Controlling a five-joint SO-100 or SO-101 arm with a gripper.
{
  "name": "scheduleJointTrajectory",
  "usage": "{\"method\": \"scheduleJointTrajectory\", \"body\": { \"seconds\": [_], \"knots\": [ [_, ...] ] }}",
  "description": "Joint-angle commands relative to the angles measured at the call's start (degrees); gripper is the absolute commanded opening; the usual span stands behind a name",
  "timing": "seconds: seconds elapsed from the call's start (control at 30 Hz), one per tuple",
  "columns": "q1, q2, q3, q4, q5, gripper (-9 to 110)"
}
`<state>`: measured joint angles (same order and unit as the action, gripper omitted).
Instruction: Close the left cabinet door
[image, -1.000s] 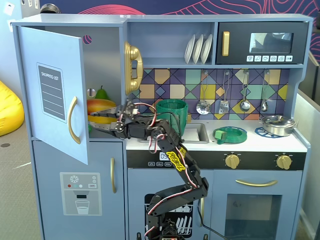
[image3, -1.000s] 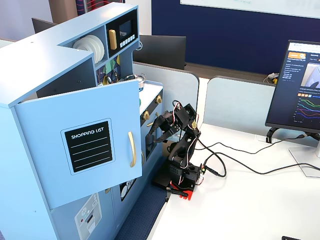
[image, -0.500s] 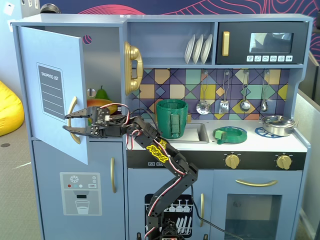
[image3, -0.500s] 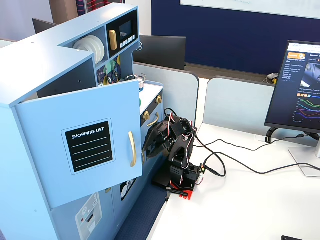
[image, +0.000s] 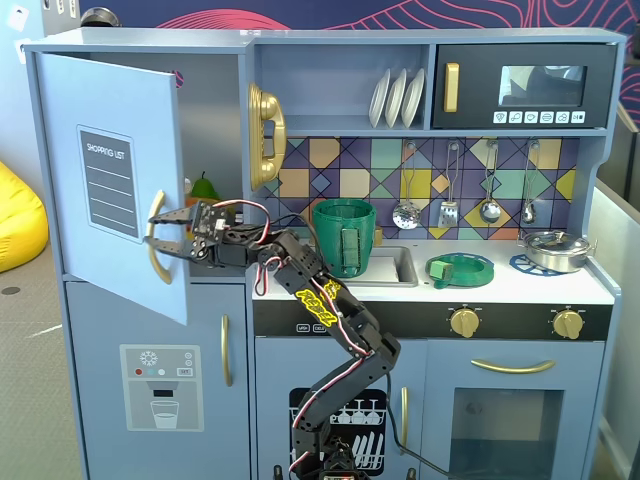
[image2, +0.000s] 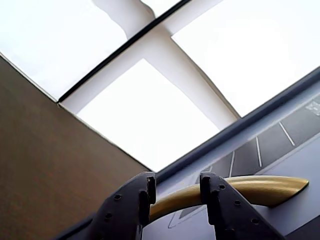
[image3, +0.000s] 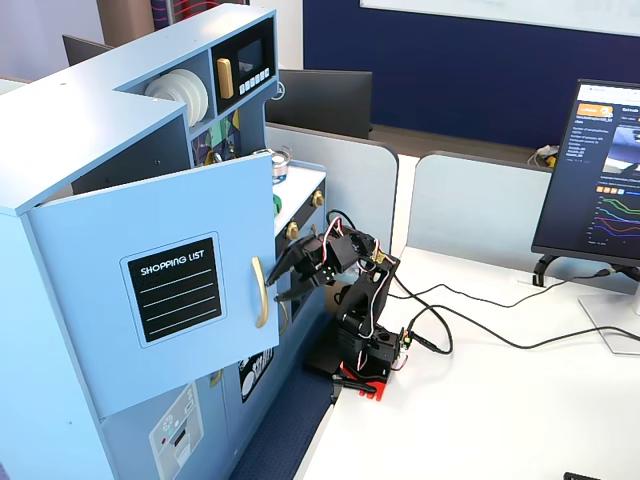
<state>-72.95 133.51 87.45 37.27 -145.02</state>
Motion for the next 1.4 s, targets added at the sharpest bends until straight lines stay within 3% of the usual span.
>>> {"method": "scheduleJointTrajectory", "body": {
  "seconds": [0.0, 0.7, 1.37],
  "knots": [
    [5.27, 2.72, 0.00, -0.62, 3.16, 0],
    [29.53, -2.81, 0.97, -10.11, 28.48, 0],
    [39.64, -10.46, 3.52, -22.32, 33.13, 0]
  ]
}}
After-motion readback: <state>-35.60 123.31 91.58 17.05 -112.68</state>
